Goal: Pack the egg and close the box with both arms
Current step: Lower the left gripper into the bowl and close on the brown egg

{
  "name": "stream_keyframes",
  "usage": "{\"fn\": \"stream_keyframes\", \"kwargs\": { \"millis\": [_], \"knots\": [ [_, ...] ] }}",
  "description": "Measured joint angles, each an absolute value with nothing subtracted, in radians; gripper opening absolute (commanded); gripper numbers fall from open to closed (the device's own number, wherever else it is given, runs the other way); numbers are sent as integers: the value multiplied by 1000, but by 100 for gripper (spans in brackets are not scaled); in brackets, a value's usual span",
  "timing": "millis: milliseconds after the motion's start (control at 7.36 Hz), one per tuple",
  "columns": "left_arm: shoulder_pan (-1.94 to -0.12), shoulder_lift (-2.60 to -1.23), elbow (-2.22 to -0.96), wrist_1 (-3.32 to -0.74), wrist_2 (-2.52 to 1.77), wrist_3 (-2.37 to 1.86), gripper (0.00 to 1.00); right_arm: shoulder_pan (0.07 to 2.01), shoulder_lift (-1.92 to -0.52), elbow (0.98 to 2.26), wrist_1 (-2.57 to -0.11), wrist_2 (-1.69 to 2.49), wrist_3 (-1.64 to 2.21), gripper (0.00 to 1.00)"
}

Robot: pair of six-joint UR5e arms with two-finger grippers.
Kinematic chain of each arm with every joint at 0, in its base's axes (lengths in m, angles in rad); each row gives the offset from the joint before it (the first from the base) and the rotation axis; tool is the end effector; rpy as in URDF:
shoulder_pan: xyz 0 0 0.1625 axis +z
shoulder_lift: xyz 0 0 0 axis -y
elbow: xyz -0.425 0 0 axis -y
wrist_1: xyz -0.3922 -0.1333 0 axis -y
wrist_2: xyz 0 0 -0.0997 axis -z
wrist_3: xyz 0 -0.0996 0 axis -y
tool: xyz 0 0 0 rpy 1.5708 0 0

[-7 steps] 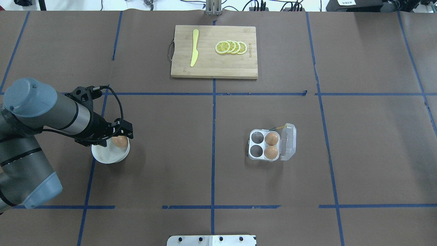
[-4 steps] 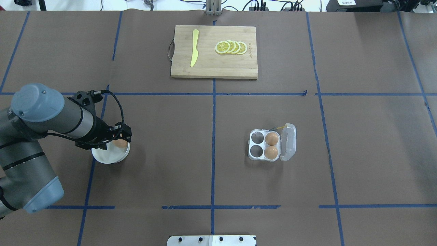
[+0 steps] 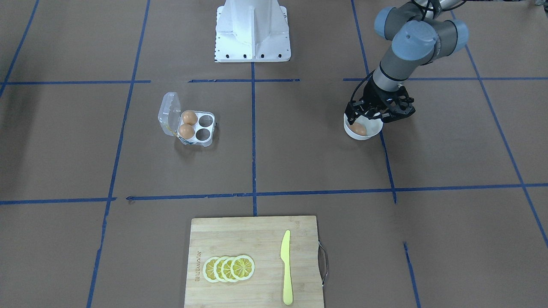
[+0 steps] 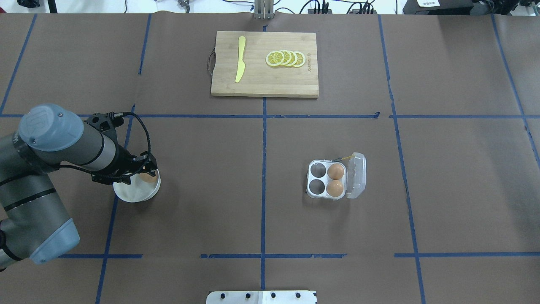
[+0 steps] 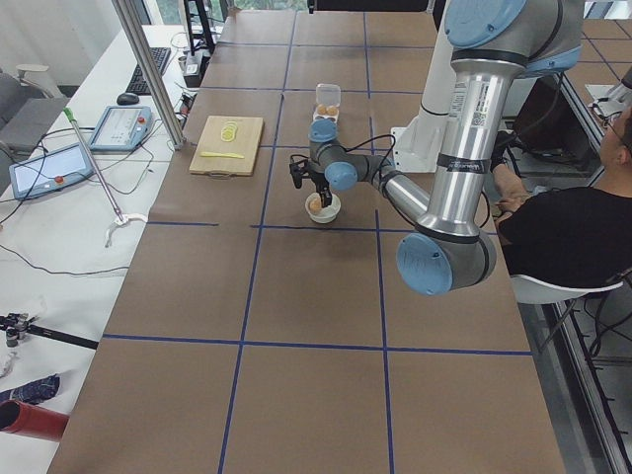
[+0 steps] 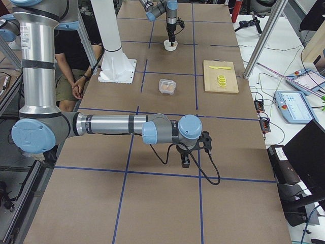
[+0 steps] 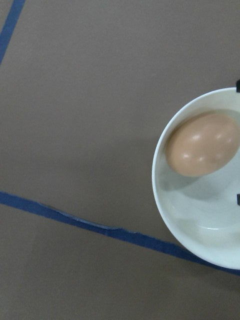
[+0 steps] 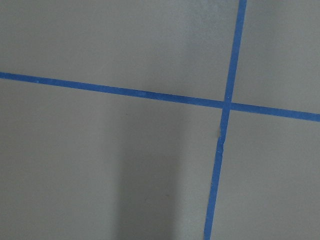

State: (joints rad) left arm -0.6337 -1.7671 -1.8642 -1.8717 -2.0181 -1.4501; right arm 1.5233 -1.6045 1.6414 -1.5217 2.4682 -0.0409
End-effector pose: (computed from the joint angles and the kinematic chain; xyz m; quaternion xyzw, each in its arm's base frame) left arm 0.4002 -0.4060 0.3872 -0.0520 0.4245 -0.1457 0.8921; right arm 0.0325 -0.4844 0.6261 0.0373 -0.4335 -0.0584 0.8985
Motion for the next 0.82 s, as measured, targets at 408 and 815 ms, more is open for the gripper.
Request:
{"fn": "stream_keyframes", "kwargs": {
  "millis": [408, 815],
  "knots": [
    [-633, -1767, -1856, -1868, -1997, -1453, 70, 1523, -1605, 1641, -1522, 2469, -41, 100],
    [-632, -1768, -1851, -1867, -1989, -1453, 70, 1523, -1605, 1640, -1521, 2468, -43, 100]
  ]
}}
